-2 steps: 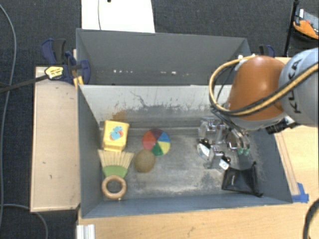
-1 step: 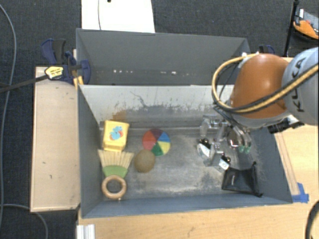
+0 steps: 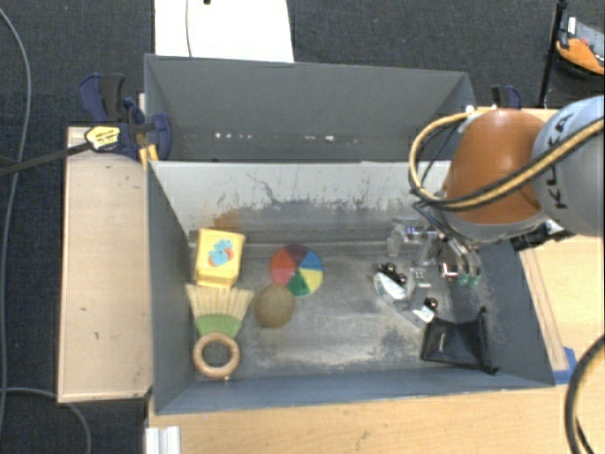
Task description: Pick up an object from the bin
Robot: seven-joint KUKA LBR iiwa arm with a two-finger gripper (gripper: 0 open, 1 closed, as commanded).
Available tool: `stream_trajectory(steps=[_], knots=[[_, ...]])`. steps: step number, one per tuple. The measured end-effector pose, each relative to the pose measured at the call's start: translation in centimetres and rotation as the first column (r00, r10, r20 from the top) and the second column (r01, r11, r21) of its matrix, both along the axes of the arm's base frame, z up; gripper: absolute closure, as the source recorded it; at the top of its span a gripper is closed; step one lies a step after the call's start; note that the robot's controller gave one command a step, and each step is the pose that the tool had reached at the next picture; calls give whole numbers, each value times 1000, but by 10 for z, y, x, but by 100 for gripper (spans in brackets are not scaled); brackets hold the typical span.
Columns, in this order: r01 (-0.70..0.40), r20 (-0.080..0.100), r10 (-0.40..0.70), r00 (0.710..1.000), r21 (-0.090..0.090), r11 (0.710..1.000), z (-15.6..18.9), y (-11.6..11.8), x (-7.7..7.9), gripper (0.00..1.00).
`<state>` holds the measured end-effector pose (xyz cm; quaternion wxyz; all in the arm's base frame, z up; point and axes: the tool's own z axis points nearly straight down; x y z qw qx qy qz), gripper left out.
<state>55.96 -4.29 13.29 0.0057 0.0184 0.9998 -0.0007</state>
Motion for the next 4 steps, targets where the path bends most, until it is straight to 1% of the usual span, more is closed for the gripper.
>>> stream_trajectory(steps=[1, 3, 4], knots=[[-5, -2, 5, 1000, 6, 1000, -61, -44, -24, 100], [2, 0, -2, 1000, 7, 1000, -61, -46, -23, 100], [3, 1, -3, 1000, 7, 1000, -52, -47, -26, 100]])
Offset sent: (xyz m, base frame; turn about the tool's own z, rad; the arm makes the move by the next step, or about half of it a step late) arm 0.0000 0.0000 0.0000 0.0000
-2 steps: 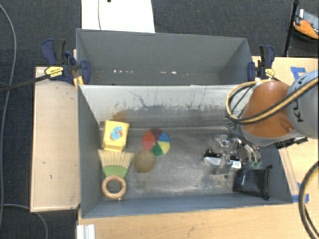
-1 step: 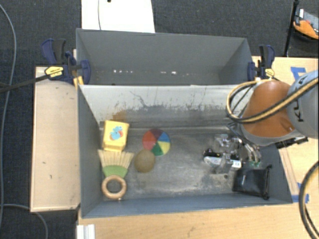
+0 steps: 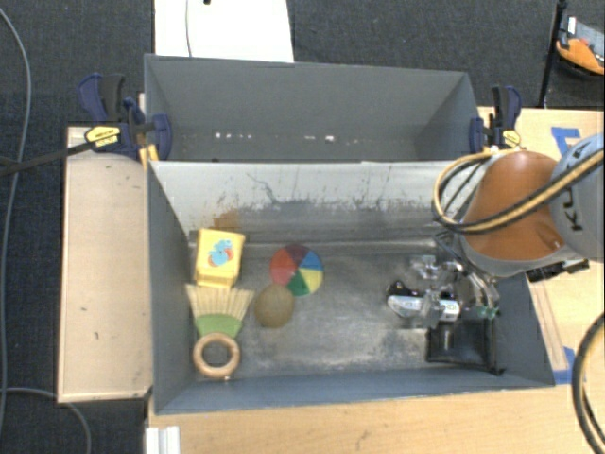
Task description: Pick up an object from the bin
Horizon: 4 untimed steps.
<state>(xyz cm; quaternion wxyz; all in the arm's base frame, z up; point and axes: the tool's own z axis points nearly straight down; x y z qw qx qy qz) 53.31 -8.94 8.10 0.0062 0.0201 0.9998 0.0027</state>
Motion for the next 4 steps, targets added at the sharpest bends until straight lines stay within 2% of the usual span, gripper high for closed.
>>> stream_trajectory(steps=[1, 2, 3, 4], knots=[[20, -2, -20, 1000, 1, 1000, 10, -1, -9, 100], [24, -3, -24, 1000, 1, 1000, 13, -1, -10, 100], [-1, 11, 1, 1000, 3, 1000, -7, 73, 12, 100], [-1, 11, 1, 1000, 3, 1000, -7, 73, 12, 100]])
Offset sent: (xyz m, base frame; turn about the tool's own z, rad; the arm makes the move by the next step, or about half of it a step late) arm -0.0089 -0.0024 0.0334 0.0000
